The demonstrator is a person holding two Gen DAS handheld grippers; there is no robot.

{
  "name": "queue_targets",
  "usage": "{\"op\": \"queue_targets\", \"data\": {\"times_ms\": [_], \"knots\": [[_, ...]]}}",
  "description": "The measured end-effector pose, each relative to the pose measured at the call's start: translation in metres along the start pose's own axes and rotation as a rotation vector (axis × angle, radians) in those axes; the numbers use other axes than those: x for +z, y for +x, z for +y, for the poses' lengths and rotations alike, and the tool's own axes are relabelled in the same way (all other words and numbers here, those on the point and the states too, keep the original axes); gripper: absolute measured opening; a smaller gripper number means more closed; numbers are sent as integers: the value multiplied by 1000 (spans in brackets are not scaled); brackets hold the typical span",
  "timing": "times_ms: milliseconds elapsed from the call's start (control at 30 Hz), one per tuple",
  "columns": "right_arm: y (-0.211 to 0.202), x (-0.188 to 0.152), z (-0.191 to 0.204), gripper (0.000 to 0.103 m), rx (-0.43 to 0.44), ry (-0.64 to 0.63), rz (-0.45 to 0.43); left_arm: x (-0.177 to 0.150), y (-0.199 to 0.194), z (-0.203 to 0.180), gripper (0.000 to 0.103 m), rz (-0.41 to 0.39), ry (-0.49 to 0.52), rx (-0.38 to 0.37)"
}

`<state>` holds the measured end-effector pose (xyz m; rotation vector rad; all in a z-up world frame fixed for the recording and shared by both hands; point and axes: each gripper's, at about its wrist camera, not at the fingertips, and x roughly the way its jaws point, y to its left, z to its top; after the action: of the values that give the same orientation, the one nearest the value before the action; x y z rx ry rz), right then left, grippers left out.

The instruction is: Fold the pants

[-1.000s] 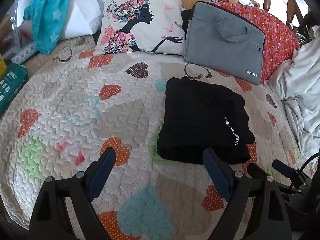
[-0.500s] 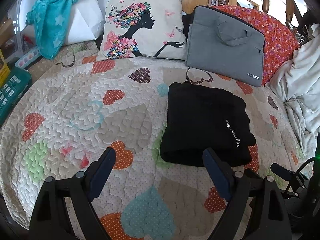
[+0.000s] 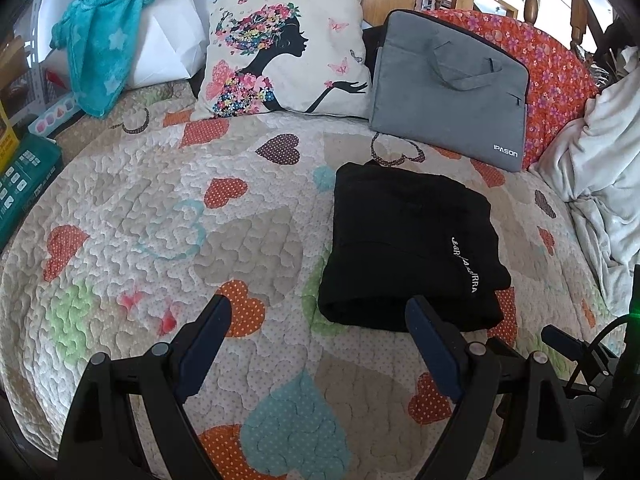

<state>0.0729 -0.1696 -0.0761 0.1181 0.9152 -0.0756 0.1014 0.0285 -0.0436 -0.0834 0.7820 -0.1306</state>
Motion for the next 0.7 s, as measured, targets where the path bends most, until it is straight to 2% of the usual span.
{"op": "queue_targets", "data": {"times_ms": [567,633,700], "knots": [[0,-1,0,92,2,-3,2,-1,-2,0,88,-13,-5,3],[0,-1,0,92,1,-2,3,-1,-6,0,88,-34,-7,18],[0,-1,0,92,1,-2,2,0,-18,0,88,-114,-7,68]]}}
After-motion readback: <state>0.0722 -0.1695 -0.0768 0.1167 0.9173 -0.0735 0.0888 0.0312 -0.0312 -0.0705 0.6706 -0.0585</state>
